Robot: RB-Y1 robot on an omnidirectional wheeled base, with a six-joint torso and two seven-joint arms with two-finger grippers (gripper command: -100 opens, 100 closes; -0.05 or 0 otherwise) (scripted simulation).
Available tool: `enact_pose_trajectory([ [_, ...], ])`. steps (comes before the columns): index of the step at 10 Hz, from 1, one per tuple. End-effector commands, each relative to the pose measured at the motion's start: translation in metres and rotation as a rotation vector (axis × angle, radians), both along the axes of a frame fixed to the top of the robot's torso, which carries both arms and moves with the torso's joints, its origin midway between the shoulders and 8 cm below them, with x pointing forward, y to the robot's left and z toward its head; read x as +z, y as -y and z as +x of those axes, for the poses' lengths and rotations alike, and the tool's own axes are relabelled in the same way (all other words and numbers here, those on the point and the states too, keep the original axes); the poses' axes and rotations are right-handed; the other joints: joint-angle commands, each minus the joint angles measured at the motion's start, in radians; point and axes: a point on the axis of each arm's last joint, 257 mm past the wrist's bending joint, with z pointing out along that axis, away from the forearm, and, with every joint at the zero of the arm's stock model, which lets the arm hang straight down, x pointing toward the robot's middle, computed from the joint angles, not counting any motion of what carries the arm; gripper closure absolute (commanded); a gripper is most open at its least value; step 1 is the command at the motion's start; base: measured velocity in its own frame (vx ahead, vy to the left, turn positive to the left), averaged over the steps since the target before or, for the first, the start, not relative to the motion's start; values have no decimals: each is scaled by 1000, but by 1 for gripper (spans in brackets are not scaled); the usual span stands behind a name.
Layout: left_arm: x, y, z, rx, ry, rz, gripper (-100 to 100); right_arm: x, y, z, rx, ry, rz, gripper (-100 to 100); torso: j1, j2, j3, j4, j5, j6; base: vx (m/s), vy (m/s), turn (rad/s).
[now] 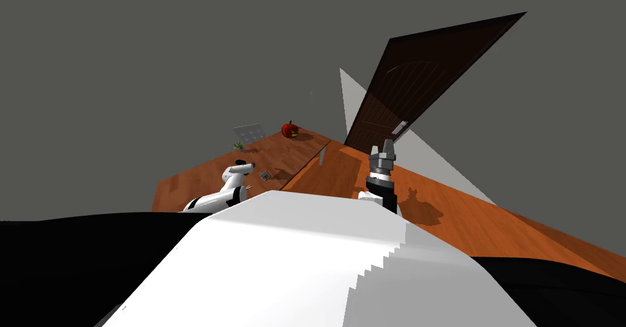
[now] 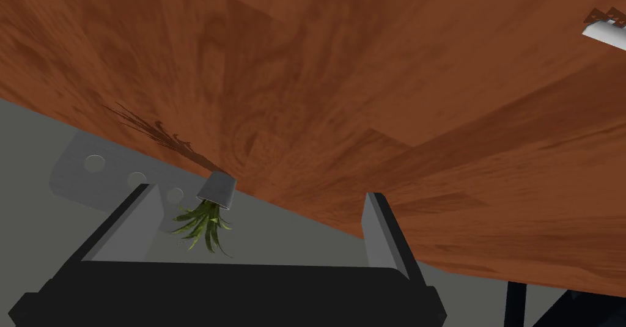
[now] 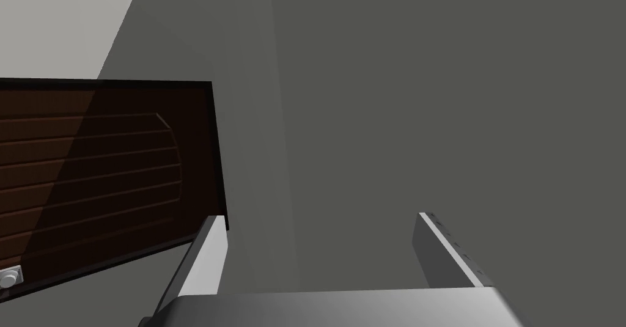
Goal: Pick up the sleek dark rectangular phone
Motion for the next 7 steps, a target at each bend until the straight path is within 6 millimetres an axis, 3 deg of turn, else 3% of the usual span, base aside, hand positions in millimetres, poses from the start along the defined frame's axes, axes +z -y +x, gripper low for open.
enact_pose_trajectory([
  [1, -9, 1, -6, 6, -24, -17, -100, 0, 0, 0, 0, 0, 0, 0, 0, 0, 0, 0, 0, 0, -4, 7, 9],
  [7, -43, 34, -22, 5, -181, -146, -100, 0, 0, 0, 0, 0, 0, 0, 0, 0, 0, 0, 0, 0, -10, 15, -77],
])
